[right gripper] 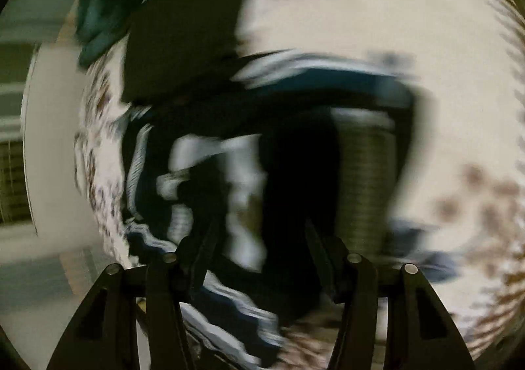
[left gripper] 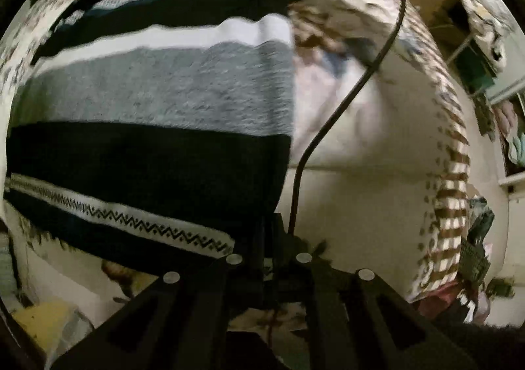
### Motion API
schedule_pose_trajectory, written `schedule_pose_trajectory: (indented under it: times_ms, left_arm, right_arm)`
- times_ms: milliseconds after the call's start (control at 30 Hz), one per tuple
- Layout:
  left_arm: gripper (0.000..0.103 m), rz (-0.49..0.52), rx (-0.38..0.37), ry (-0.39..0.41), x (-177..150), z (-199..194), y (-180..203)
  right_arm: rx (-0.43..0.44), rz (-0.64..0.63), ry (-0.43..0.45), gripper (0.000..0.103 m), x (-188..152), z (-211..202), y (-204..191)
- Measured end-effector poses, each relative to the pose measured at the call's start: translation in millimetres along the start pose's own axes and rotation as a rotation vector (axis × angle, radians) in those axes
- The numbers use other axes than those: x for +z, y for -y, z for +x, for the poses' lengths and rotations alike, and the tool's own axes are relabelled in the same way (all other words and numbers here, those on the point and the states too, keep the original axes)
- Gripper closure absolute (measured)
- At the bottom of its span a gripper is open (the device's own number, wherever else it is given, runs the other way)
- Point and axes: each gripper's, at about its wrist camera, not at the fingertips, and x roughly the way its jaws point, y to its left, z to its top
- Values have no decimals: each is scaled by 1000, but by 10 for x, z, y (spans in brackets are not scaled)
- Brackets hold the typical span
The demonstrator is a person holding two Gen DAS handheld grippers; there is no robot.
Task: Fold small clothes
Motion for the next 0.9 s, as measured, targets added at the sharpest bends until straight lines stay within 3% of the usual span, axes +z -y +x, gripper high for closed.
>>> schedule_pose_trajectory:
  times_ms: [67,200,233,300,367,400,433,500,567,633,767,900]
  left_arm:
    - [97,-39,29,-42,18,76,-87]
    - [75,-95,72,-61,32,183,-254]
    - [72,-113,80,-65,37,225,-299]
    - [56,-155,85,-95,48,336,-385]
    - [49,-184,83,-93,58,399,-441]
    - [46,-192,86,-85,65,408,-448]
    - [42,-194,88,-82,73,418,-449]
    - [18,-192,72,-89,96,493,-429]
    - [0,-168,82,-119,144,619,-366]
    - [0,-129,141,-149,200,720,-281]
    - [0,-179,153,-155,266,755,-314]
    - [0,-188,167,-155,312,786,-314]
  right_arm:
    - [-55,-85,10,39,33,277,-511]
    - [-204,-203,58,31,21,762,-1223]
    - [-253,-231,54,30,14,890,-1335]
    - [-390,-287,37,30,-24,1139,-1445]
    - [-447,-289,67,50,-54,1129,-1411]
    - [-453,-254,92,80,-62,1012,-1322]
    - [-430,-218,105,95,-67,908,-1233]
    - [-390,-112,160,96,-99,522,-916]
    - [-381,-53,194,96,-152,222,-631]
    - [-392,17,212,96,-220,-68,-237]
    - [-419,154,150,96,-364,-423,674]
    - [-401,222,141,70,-502,-651,1086]
